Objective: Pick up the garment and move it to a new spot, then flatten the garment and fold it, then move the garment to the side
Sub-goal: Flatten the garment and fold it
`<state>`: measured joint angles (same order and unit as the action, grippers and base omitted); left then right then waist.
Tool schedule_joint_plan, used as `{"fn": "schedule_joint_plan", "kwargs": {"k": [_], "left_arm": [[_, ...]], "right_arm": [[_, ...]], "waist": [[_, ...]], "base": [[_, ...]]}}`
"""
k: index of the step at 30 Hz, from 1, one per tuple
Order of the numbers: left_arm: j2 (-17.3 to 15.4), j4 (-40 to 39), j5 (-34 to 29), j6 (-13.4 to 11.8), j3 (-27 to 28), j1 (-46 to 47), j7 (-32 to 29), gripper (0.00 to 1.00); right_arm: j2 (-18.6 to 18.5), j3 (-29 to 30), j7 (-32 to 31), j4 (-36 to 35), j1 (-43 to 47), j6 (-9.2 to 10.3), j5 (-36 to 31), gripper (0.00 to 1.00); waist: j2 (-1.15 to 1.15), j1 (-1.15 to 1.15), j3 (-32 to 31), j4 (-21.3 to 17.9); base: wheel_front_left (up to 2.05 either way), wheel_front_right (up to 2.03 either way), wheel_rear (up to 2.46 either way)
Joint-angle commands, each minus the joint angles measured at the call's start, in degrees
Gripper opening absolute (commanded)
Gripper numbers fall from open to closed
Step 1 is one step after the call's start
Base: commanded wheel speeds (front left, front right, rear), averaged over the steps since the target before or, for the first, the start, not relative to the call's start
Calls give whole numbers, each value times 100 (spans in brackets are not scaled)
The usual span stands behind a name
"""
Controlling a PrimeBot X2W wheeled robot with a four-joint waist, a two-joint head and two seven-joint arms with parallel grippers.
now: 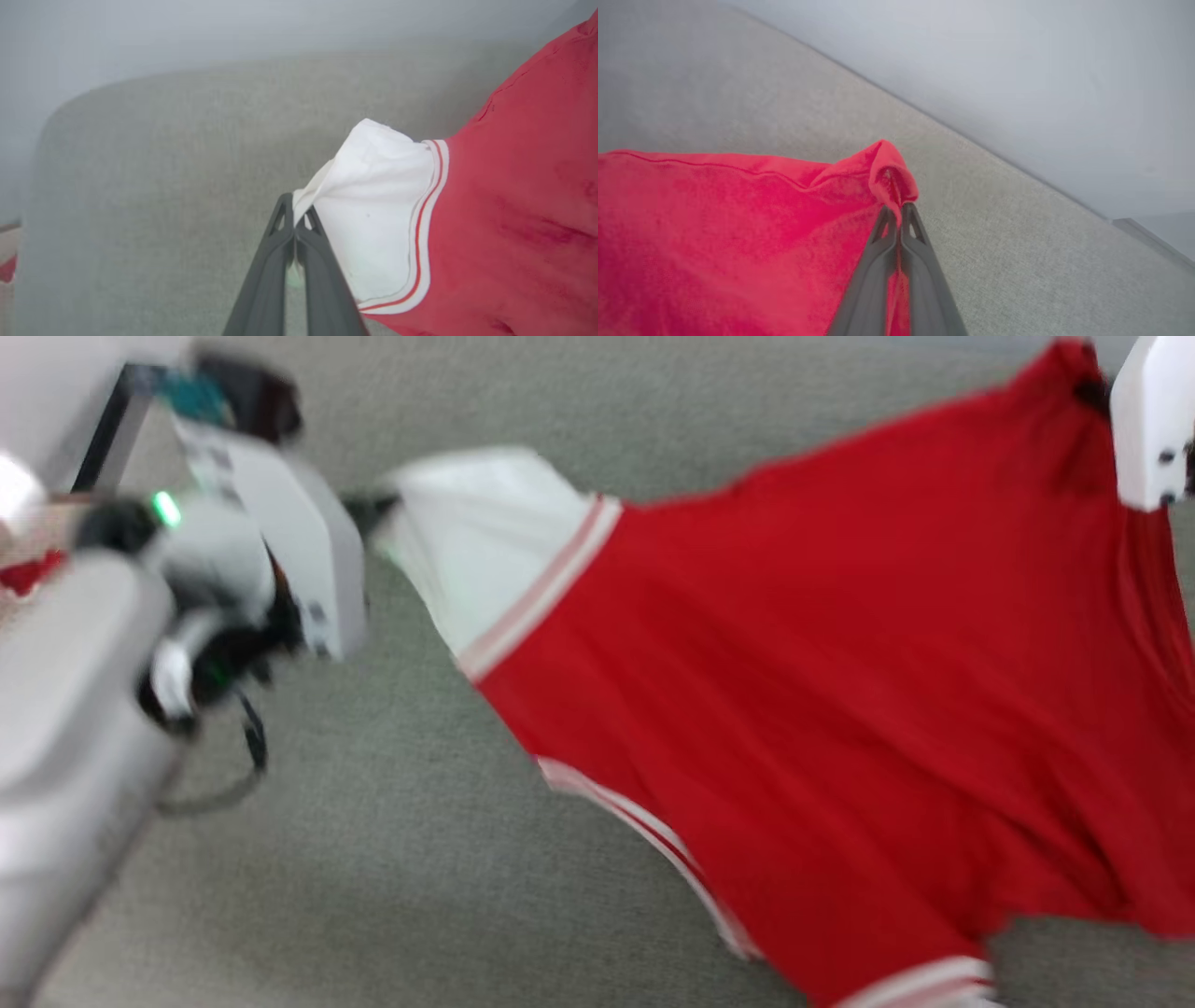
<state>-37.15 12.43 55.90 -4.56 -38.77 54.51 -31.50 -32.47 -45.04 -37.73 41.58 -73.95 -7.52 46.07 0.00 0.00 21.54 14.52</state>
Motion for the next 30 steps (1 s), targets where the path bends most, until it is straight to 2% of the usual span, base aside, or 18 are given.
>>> {"fn": "schedule_joint_plan", "kwargs": {"k": [1,9,16,24,30], "left_arm": [[-36,26,-96,-48,42,343,-156,0],[46,655,-438,102,72,1641,-410,0],[258,1492,-810,486,12,2711,-156,0],[431,2437,-1185,871,-134,3600,211,0],[494,2885,-1396,1054,-190,4274,618,0]], "right_arm": [[15,72,165,-63,-115,6,36,0],[183,382,833,30,-483,6,-282,0],[559,723,1308,331,-727,7,-739,0],[751,874,1234,68,-788,6,-952,0],[745,1146,1101,-280,-917,6,-1023,0]], "waist": [[0,0,-281,-271],[0,0,-663,-603],[0,0,-1100,-885],[0,0,-1323,-1077],[0,0,-1082,-1186]], "base": [[0,0,0],[0,0,0],[0,0,0],[0,0,0],[0,0,0]]}}
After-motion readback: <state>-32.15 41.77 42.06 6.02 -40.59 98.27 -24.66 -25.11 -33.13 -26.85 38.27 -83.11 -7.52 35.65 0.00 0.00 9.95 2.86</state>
